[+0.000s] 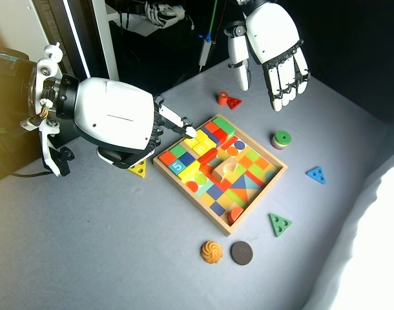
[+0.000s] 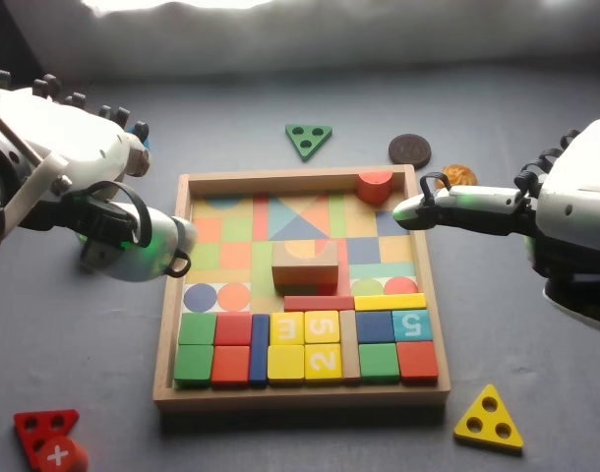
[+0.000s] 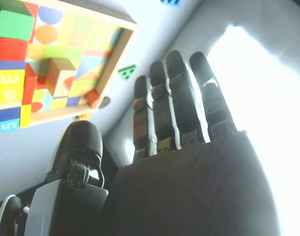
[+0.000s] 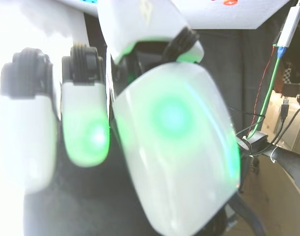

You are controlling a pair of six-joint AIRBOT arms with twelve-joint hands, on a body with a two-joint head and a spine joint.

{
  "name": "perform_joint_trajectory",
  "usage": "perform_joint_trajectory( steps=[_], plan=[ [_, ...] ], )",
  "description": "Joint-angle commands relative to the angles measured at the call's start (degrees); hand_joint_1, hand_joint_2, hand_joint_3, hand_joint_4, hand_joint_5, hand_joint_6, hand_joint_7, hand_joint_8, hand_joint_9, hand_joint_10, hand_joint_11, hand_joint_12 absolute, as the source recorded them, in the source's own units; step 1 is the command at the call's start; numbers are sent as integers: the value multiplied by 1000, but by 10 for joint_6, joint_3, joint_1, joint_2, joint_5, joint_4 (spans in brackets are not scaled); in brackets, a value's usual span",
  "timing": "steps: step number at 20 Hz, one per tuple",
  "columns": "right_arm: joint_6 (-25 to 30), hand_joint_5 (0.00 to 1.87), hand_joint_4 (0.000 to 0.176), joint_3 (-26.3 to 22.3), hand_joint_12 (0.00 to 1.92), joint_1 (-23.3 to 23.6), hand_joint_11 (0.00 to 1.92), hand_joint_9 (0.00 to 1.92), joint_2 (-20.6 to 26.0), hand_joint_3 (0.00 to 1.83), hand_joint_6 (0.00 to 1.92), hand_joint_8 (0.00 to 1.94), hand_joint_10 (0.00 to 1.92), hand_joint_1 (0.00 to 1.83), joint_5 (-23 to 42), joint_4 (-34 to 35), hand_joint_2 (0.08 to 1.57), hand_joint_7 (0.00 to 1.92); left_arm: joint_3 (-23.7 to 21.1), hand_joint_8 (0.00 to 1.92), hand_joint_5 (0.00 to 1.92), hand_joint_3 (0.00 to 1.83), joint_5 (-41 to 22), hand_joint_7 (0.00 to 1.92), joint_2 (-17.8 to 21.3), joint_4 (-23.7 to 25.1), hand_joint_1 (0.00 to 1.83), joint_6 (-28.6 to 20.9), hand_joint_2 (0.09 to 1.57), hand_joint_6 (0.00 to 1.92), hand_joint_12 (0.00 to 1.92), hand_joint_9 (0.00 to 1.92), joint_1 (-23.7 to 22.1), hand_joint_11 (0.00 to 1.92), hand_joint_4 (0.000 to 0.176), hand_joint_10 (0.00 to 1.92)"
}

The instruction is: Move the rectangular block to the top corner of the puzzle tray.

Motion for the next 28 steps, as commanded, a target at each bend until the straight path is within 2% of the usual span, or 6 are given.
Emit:
perform_joint_trajectory(
  steps=[1, 12, 14, 15, 19, 28],
  plan=[
    [-3, 169, 0, 0, 1921, 10, 1802, 1686, 5, 292, 41, 1941, 1921, 1383, 56, 7, 1009, 1526, -2, 2, 258, 14, 0, 269, 7, 46, 0, 3, 1298, 1, 439, 239, -5, 0, 0, 5],
    [-22, 93, 0, 13, 1921, 10, 1786, 1798, -7, 305, 4, 1941, 1921, 1663, 57, -8, 977, 1661, -2, 1, 144, 0, 0, 140, 7, 46, 0, 3, 1279, 0, 281, 128, -5, 3, 0, 0],
    [119, 154, 0, 50, 1921, 12, 1808, 1823, -34, 730, 12, 1941, 1921, 1677, 57, -126, 773, 1690, -2, 0, 135, 0, 0, 131, 7, 46, 0, 3, 1273, 0, 284, 122, -5, 0, 0, 0],
    [234, 188, 0, 82, 1921, 12, 1867, 1831, -54, 369, 9, 1941, 1921, 1353, 62, -220, 953, 1680, -2, 0, 148, 2, 0, 137, 7, 45, 0, 3, 1277, 1, 309, 128, -5, 0, 0, 1],
    [298, 134, 0, 122, 1921, 30, 1895, 1832, -70, 177, 1, 1941, 1921, 1422, 65, -286, 1047, 1620, -2, 1, 170, 1, 0, 155, 8, 45, 0, 3, 1269, 1, 323, 142, -5, 0, 0, 2],
    [455, 49, 0, 147, 1921, 83, 1769, 1798, -105, 971, 2, 1941, 1921, 1732, 71, -530, 644, 1640, -2, 0, 170, 5, 1, 160, 8, 44, 0, 3, 1294, 0, 292, 141, -6, 0, 0, 1]
  ],
)
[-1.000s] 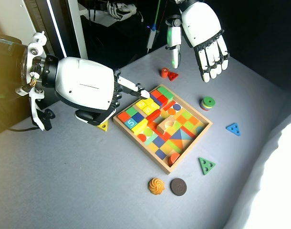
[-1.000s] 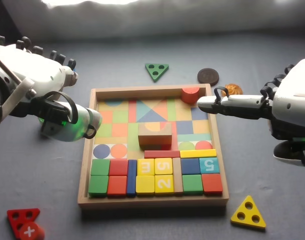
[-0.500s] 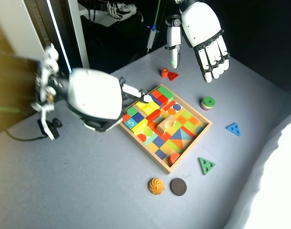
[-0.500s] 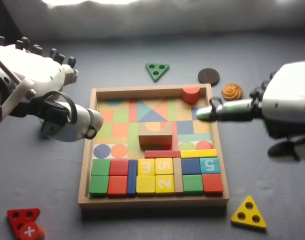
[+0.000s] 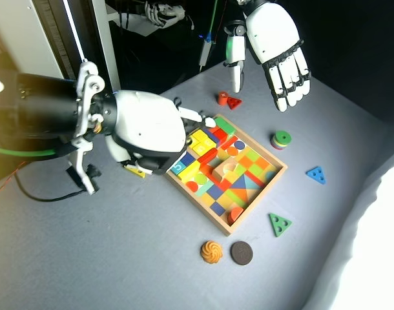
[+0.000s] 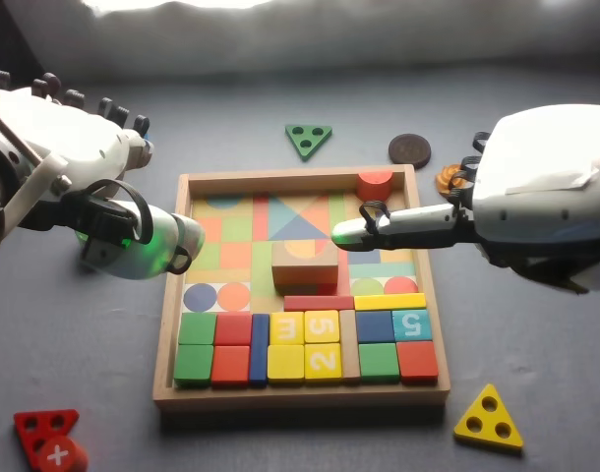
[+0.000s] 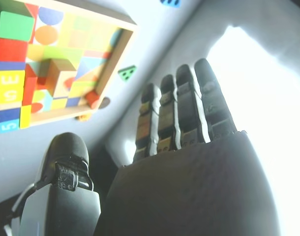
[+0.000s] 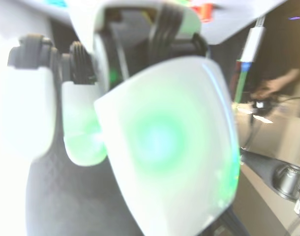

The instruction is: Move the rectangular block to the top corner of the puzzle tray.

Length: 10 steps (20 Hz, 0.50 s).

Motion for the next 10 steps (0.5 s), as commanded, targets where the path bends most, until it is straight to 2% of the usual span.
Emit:
perform_joint_trajectory(
  steps=[1, 2, 4, 7, 10],
  plan=[
    [0, 52, 0, 9, 1921, -2, 1791, 1793, 0, 953, 3, 1941, 1921, 1722, 19, 16, 647, 1649, -3, 6, 188, 3, 0, 175, 8, 44, 0, 3, 1292, 7, 296, 152, -5, 2, 0, 5],
    [1, 49, 0, 17, 1921, -4, 1693, 1799, -7, 951, 2, 1941, 1921, 1733, 19, 14, 650, 1668, -3, 2, 203, 1, 0, 187, 8, 44, 0, 3, 1297, 3, 321, 162, -5, 0, 0, 2],
    [7, 52, 0, 46, 1921, -10, 1639, 1803, -31, 963, 3, 1941, 1921, 1715, 29, -15, 650, 1684, -3, 2, 205, 0, 0, 187, 8, 44, 0, 3, 1293, 3, 317, 168, -5, 7, 0, 3],
    [20, 69, 0, 74, 1921, -10, 1854, 1810, -56, 1113, 9, 1941, 1921, 1715, 37, -47, 574, 1687, -3, 0, 190, 0, 0, 159, 8, 44, 0, 3, 1297, 0, 274, 142, -5, 0, 0, 0],
    [21, 63, 0, 108, 1921, -8, 1847, 1798, -88, 1179, 2, 1941, 1921, 1742, 37, -60, 535, 1671, -3, 1, 223, 0, 0, 208, 8, 44, 0, 3, 1280, 0, 393, 190, -5, 0, 0, 0]
  ],
)
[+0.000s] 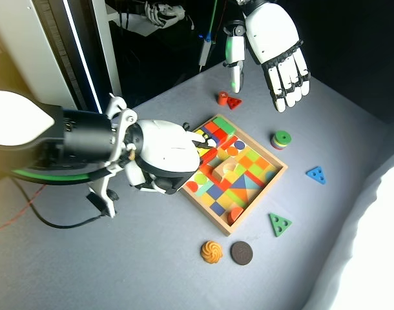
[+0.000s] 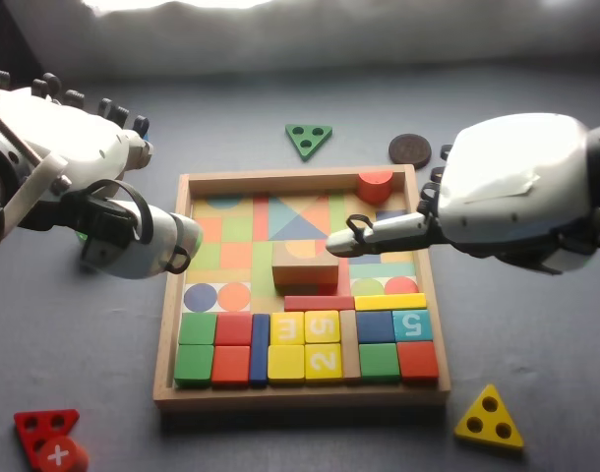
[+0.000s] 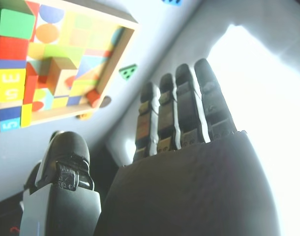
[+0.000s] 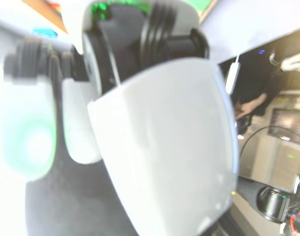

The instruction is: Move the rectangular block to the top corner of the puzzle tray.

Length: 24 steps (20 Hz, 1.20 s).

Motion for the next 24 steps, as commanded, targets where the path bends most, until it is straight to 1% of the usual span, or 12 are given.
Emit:
perform_joint_trajectory(
  steps=[1, 4, 5, 6, 8, 10, 12, 14, 15, 18, 23, 24],
  plan=[
    [3, 59, 0, 8, 1921, 6, 1833, 1785, 1, 1183, 1, 1941, 1921, 1724, 14, 18, 539, 1661, -3, 1, 217, 2, 0, 193, 8, 45, 0, 3, 1286, 0, 363, 170, -5, 0, 0, 1],
    [28, 76, 0, 41, 1921, 6, 1859, 1809, -29, 1156, 4, 1941, 1921, 1742, 9, 1, 561, 1673, -3, 1, 215, 3, 0, 183, 8, 44, 0, 3, 1295, 1, 343, 166, -5, 0, 0, 1],
    [33, 78, 0, 54, 1921, 4, 1769, 1802, -42, 1152, 4, 1941, 1921, 1763, 8, -4, 558, 1666, -3, 1, 211, 1, 0, 182, 8, 44, 0, 3, 1292, 0, 339, 163, -5, 0, 0, 0],
    [33, 100, 0, 60, 1921, 4, 1746, 1786, -47, 1177, 10, 1941, 1921, 1721, 8, -4, 549, 1672, -3, 0, 202, 1, 0, 176, 8, 44, 0, 3, 1291, 0, 326, 162, -5, 0, 0, 0],
    [33, 99, 0, 79, 1921, 4, 1807, 1797, -66, 1143, 5, 1941, 1921, 1760, 8, -5, 554, 1669, -3, 2, 218, 0, 0, 197, 8, 44, 0, 3, 1284, 2, 365, 181, -5, 0, 0, 2],
    [34, 124, 0, 91, 1921, 4, 1839, 1790, -83, 1167, 10, 1941, 1921, 1778, 8, -17, 529, 1673, -3, 0, 216, 1, 0, 192, 8, 44, 0, 3, 1287, 0, 338, 173, -5, 0, 0, 0],
    [39, 117, 0, 97, 1921, 3, 1896, 1805, -97, 1151, 4, 1941, 1921, 1739, 8, -30, 560, 1666, -3, 4, 224, 1, 0, 202, 8, 44, 0, 3, 1289, 3, 341, 180, -5, 6, 0, 3],
    [39, 136, 0, 99, 1921, 2, 1868, 1798, -105, 1148, 10, 1941, 1921, 1727, 8, -32, 555, 1658, -3, 1, 219, 1, 0, 192, 8, 44, 0, 3, 1291, 1, 334, 171, -5, 1, 0, 1],
    [39, 139, 0, 100, 1921, 2, 1867, 1796, -108, 1201, 8, 1941, 1921, 1756, 8, -32, 525, 1666, -3, 1, 215, 1, 0, 192, 8, 44, 0, 3, 1292, 0, 334, 173, -5, 0, 0, 2],
    [40, 112, 0, 110, 1921, 1, 1862, 1798, -118, 1093, 5, 1941, 1921, 1697, 5, -32, 596, 1663, -3, 0, 199, 2, 0, 179, 8, 44, 0, 3, 1298, 0, 312, 158, -5, 0, 0, 0],
    [41, 132, 0, 130, 1921, 3, 1850, 1786, -135, 1143, 7, 1941, 1921, 1738, 5, -32, 554, 1659, -3, 2, 206, 0, 0, 177, 8, 44, 0, 3, 1291, 3, 323, 157, -5, 0, 0, 2],
    [41, 147, 0, 132, 1921, 3, 1842, 1780, -137, 1088, 9, 1941, 1921, 1710, 5, -32, 584, 1655, -3, 2, 205, 0, 0, 179, 8, 44, 0, 3, 1284, 1, 314, 157, -5, 0, 0, 1]
  ],
)
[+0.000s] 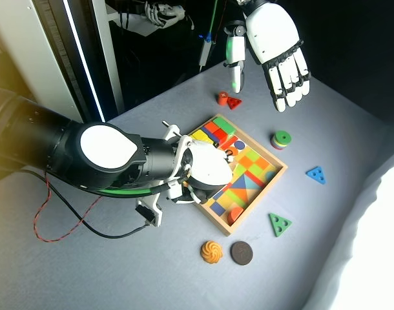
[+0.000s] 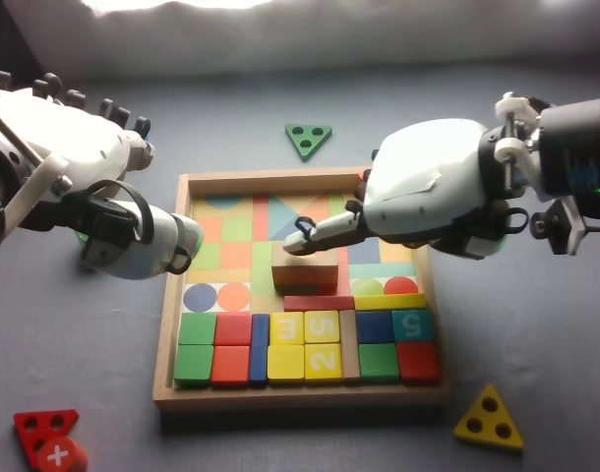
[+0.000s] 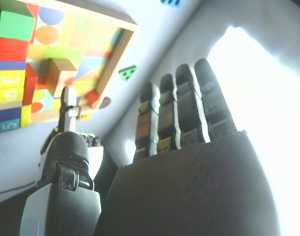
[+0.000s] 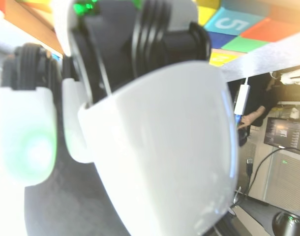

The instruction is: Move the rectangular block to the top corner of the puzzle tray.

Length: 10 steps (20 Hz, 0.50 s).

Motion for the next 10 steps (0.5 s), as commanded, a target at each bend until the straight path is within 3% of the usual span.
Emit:
perform_joint_trajectory(
  steps=[1, 10],
  plan=[
    [-1, 157, 0, 3, 1921, 3, 1842, 1778, 3, 1078, 12, 1941, 1921, 1705, 14, 19, 591, 1655, -3, 3, 217, 0, 0, 193, 8, 45, 0, 3, 1293, 3, 332, 168, -5, 0, 0, 3],
    [-1, 151, 0, 21, 1921, 4, 1834, 1778, -14, 840, 4, 1941, 1921, 1597, 14, 19, 725, 1659, -3, 2, 226, 0, 0, 221, 8, 46, 0, 3, 1285, 1, 408, 197, -6, 0, 0, 3]
  ],
)
